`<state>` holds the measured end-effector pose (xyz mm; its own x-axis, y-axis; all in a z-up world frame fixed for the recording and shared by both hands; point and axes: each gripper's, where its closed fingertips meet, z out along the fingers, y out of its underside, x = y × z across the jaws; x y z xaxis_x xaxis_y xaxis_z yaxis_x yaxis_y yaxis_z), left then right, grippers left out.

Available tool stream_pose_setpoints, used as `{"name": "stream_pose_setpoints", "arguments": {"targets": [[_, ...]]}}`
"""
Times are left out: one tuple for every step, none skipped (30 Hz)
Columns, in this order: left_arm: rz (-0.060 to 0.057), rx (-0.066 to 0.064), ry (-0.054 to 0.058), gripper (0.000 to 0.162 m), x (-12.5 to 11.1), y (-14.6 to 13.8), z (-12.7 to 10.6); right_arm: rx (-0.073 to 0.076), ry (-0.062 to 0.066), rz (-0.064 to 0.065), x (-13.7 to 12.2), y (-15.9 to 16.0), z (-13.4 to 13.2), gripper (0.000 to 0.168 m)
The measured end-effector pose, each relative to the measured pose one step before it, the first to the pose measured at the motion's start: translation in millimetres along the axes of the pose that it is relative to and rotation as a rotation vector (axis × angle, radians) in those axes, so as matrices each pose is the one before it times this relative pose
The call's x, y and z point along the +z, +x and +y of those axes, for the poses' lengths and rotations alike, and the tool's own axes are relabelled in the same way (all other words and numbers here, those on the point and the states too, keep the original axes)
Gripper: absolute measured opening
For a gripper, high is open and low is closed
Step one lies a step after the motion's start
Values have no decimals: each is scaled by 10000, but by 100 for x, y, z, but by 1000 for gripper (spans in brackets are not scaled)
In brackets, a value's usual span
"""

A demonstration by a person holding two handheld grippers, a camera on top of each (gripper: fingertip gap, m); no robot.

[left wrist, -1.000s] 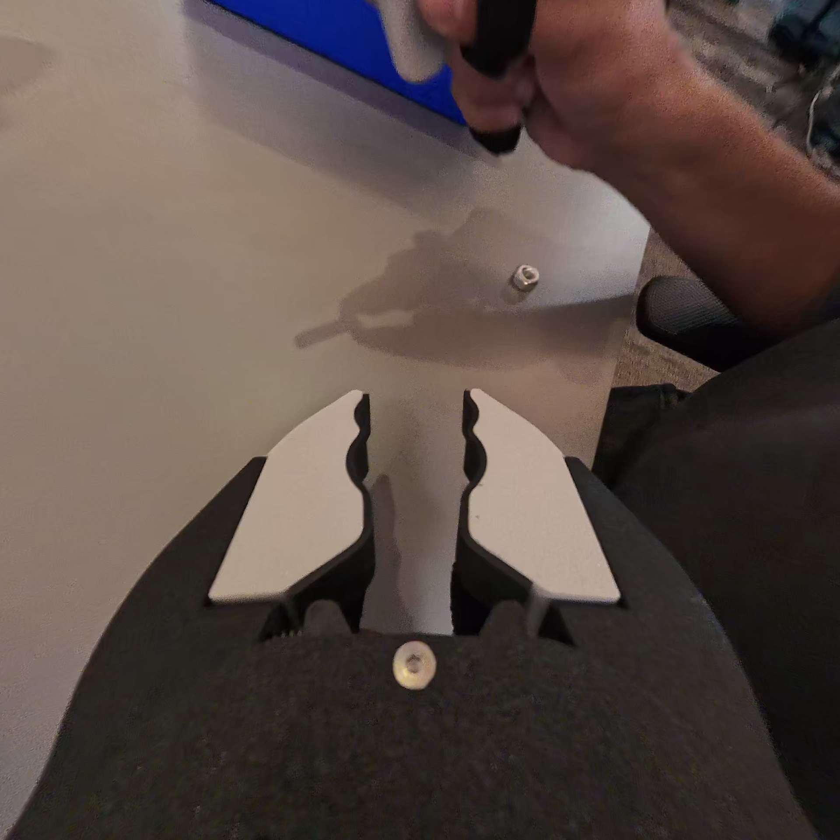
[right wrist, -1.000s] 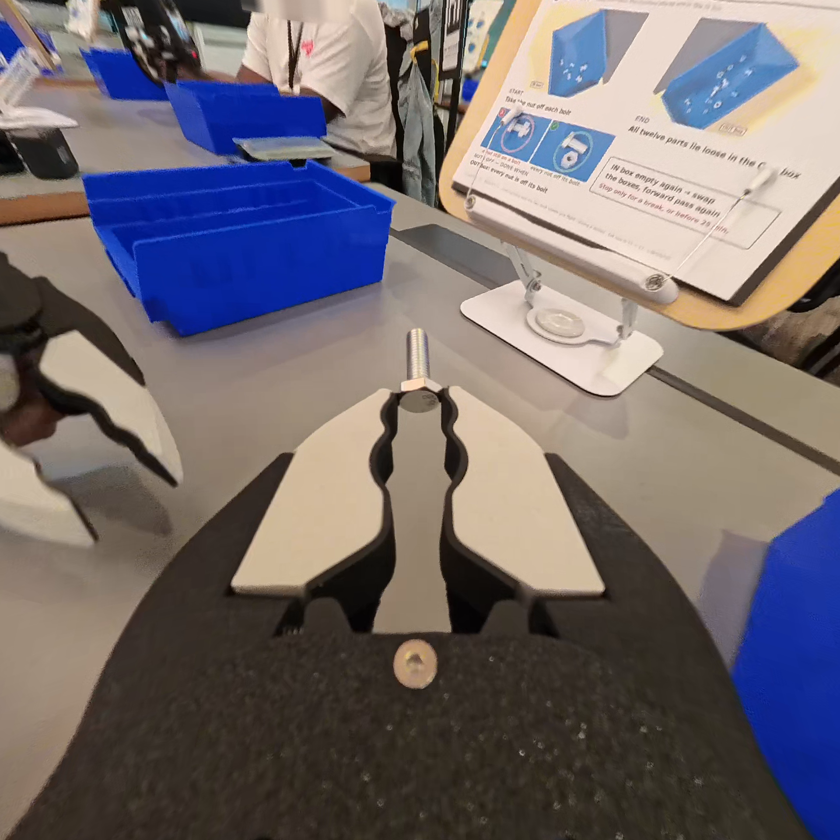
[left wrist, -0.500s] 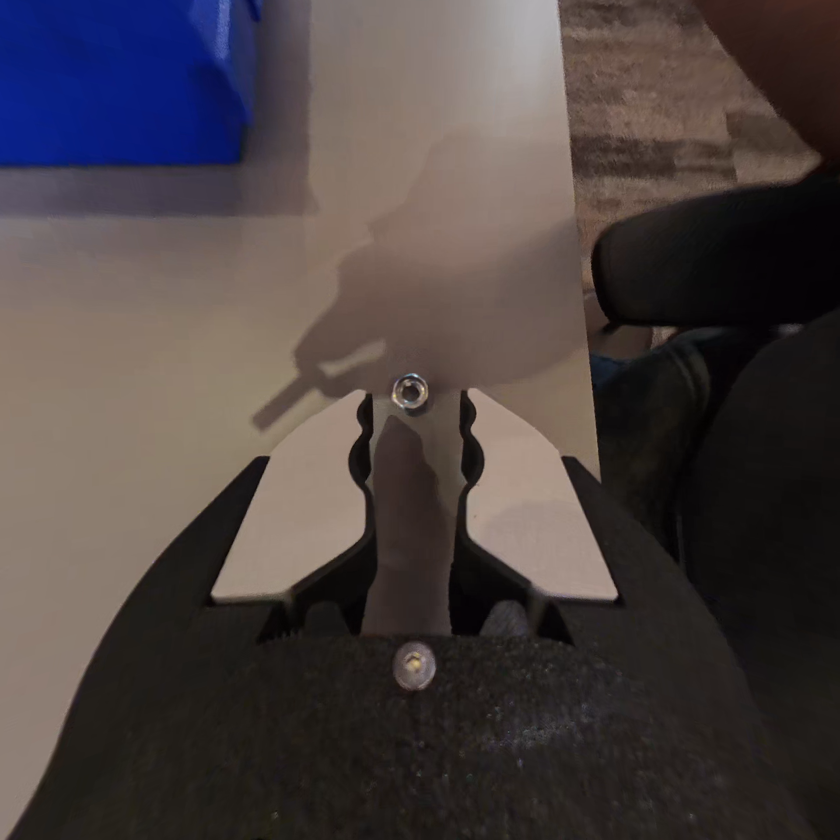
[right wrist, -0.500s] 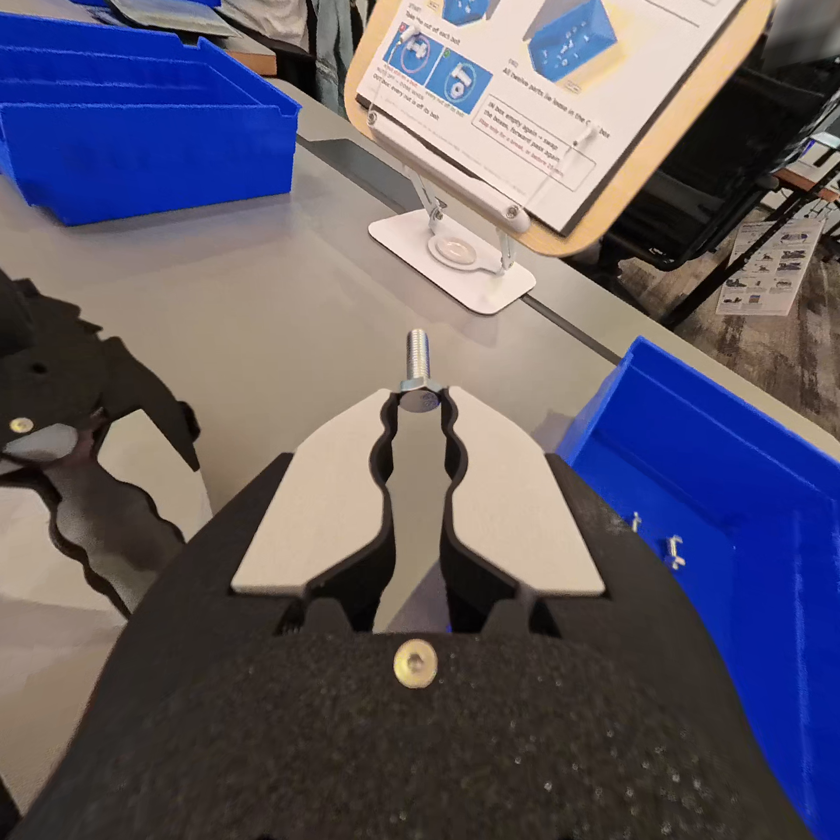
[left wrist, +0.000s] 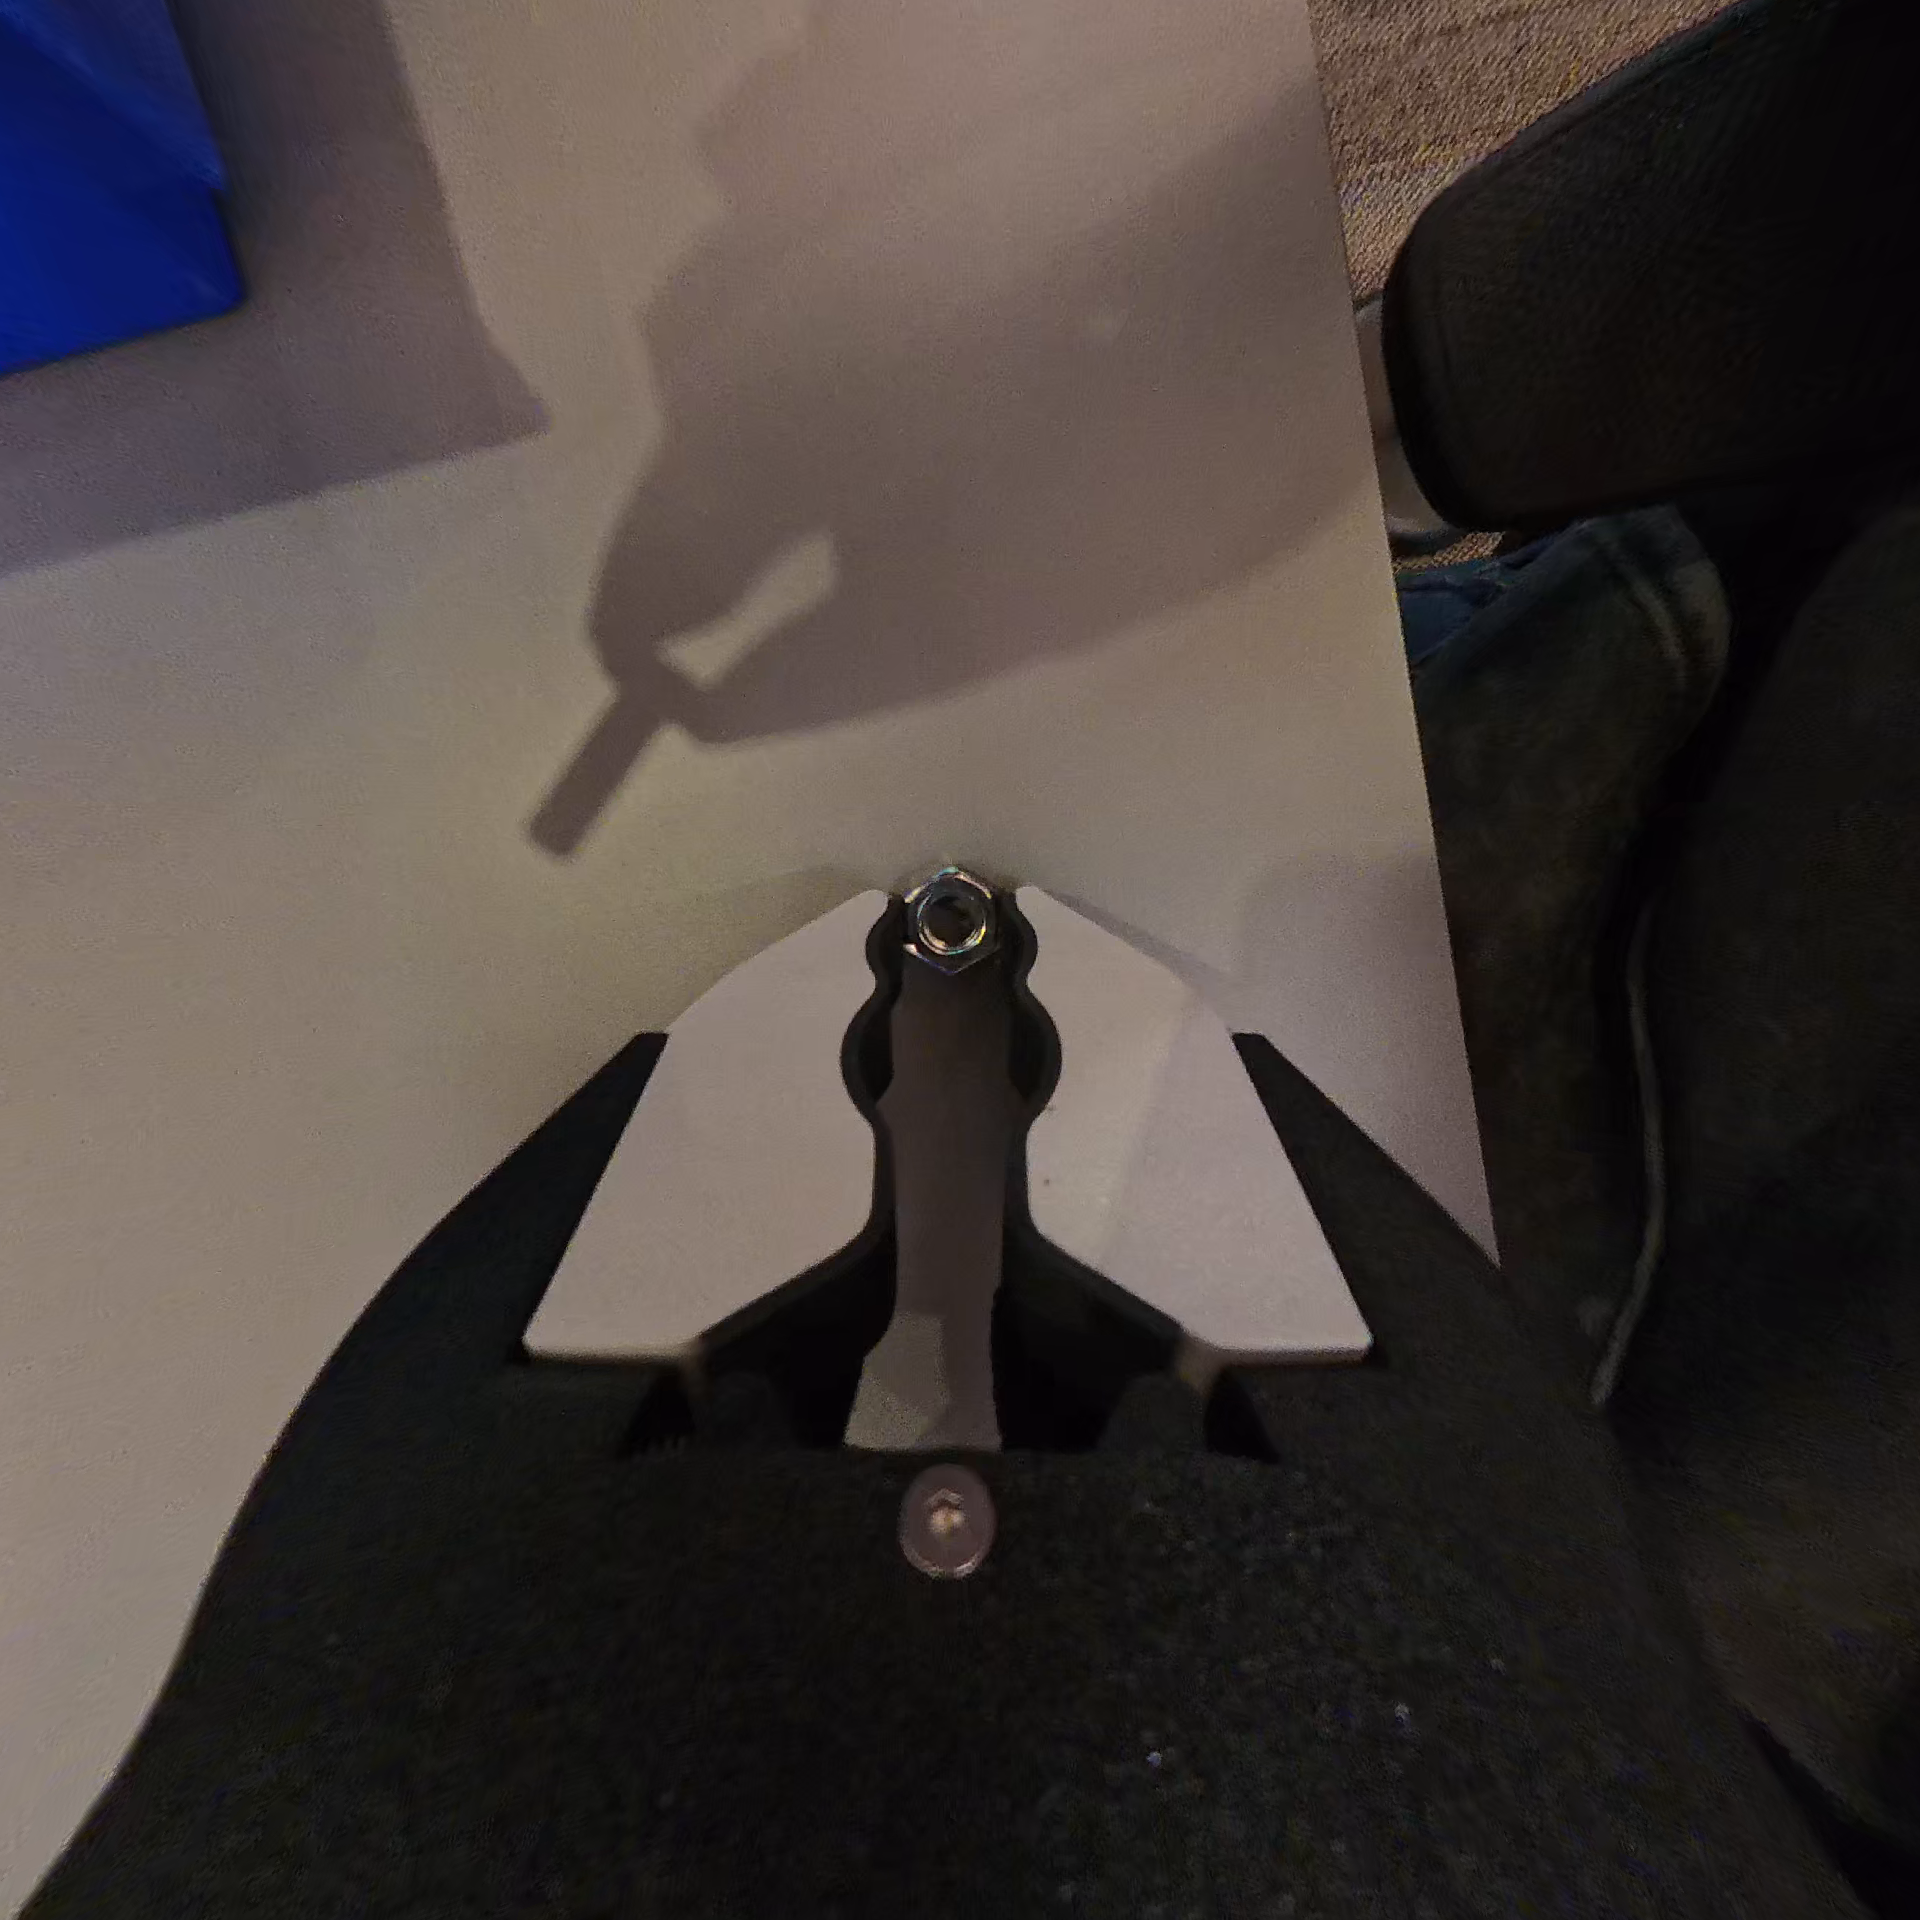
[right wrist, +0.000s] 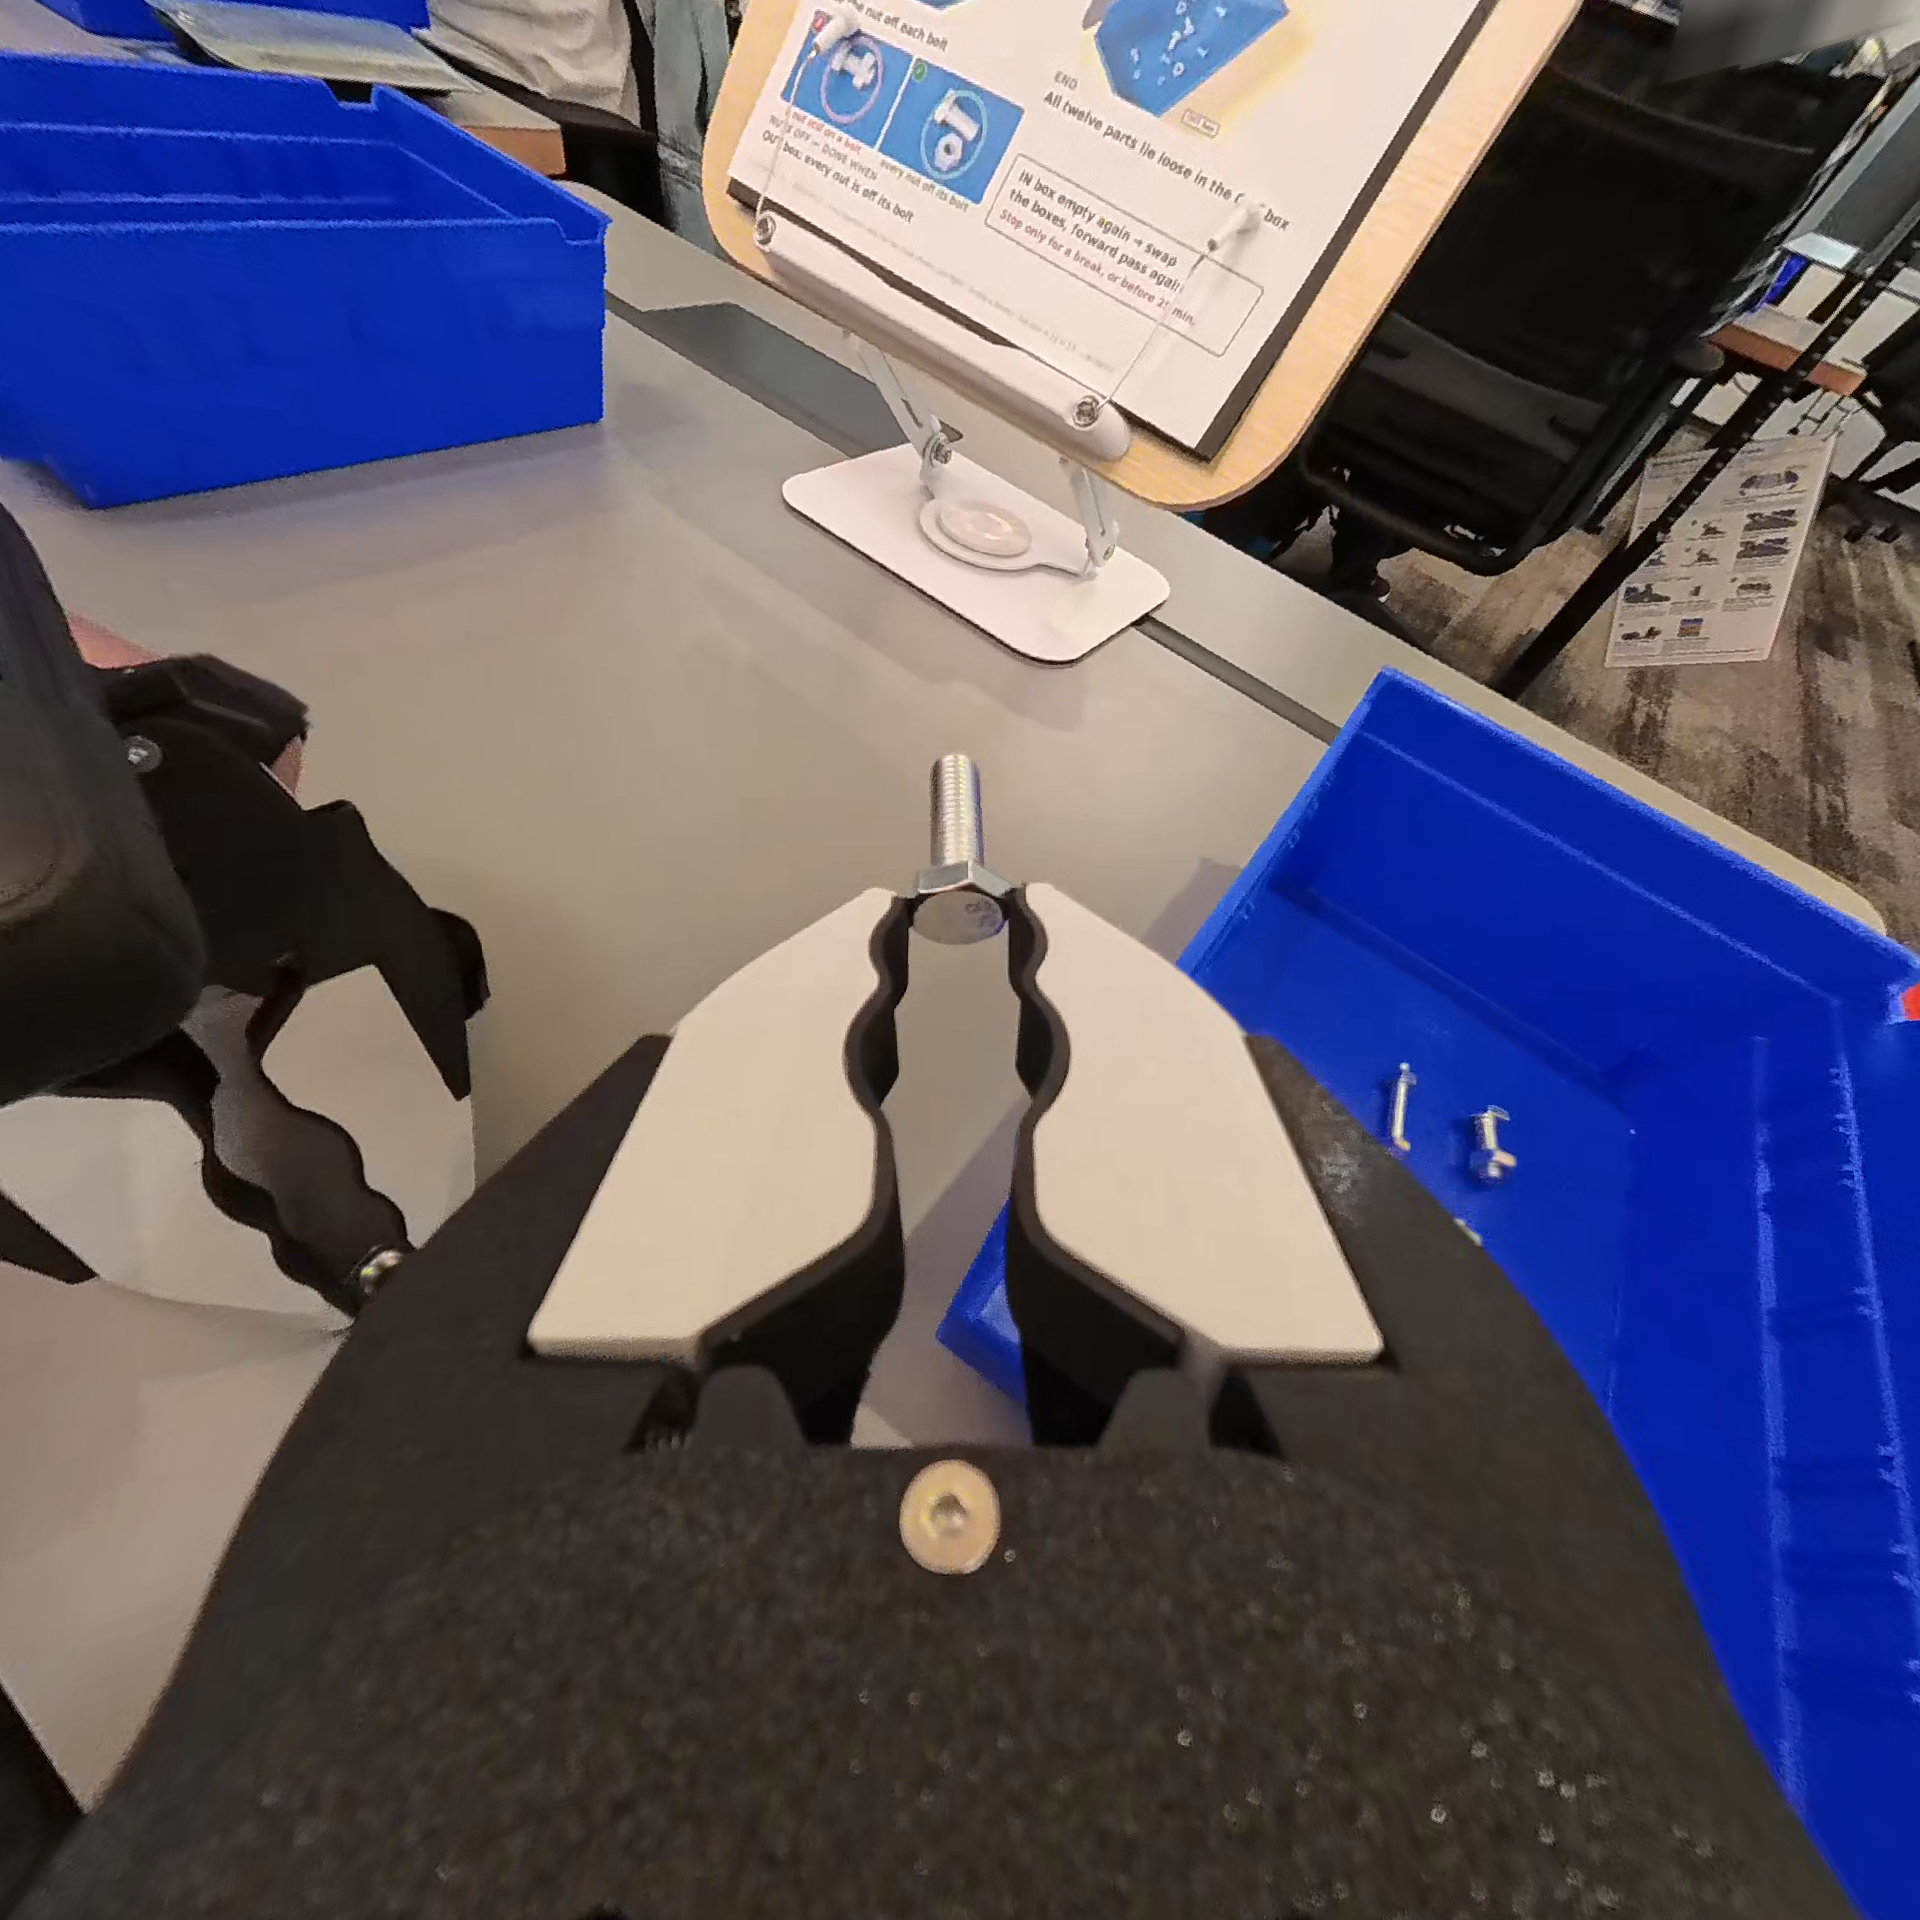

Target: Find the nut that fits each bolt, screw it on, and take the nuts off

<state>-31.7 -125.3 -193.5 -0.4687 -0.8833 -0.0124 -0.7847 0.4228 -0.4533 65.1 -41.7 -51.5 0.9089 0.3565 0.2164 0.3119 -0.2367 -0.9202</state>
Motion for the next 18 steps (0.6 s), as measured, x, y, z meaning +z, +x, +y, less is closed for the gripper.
{"name": "stream_pose_setpoints", "arguments": {"targets": [[-59,4,-52,17,-35,-138,65,-10,-56,-71,48,-149,146,19],[-151,-55,85,17,-144,-398,170,-28,-38,-65,37,-186,106,19],[-36,-259,308,17,-428,-493,228,-45,-31,-134,71,-315,85,19],[143,-572,634,17,-982,-609,78,-62,-22,-211,97,-449,66,19],[101,-868,939,17,-1691,-1063,-153,-127,41,-317,141,-668,-34,19],[141,-1065,1126,17,-2243,-1275,-429,-147,75,-301,234,-710,-145,19],[203,-1064,1196,17,-2612,-1250,-737,-143,98,-257,383,-721,-277,19],[-43,-896,1290,17,-2777,-1390,-1154,-161,125,-207,626,-741,-445,19],[-155,-779,1361,17,-2749,-1355,-1589,-236,143,-157,857,-774,-599,19],[75,-694,1259,17,-2469,-816,-1767,-381,144,-175,1087,-895,-734,18],[177,-581,1200,17,-2101,-401,-1875,-446,45,-89,1302,-747,-727,18],[238,-448,988,17,-1660,-55,-1645,-496,31,-109,1420,-714,-793,18],[282,-298,622,17,-1217,192,-1113,-521,129,-133,1414,-623,-964,18],[136,-204,440,17,-911,101,-789,-485,257,-59,1321,-353,-1123,18],[54,-151,287,17,-678,-5,-495,-411,325,-11,1198,-90,-1154,18],[206,-193,162,17,-526,166,-287,-284,375,-183,1084,-120,-1096,18],[230,-261,202,17,-451,188,-307,-161,432,-170,952,61,-1043,18],[191,-294,184,17,-394,130,-279,-115,308,-76,844,286,-758,18]]}}
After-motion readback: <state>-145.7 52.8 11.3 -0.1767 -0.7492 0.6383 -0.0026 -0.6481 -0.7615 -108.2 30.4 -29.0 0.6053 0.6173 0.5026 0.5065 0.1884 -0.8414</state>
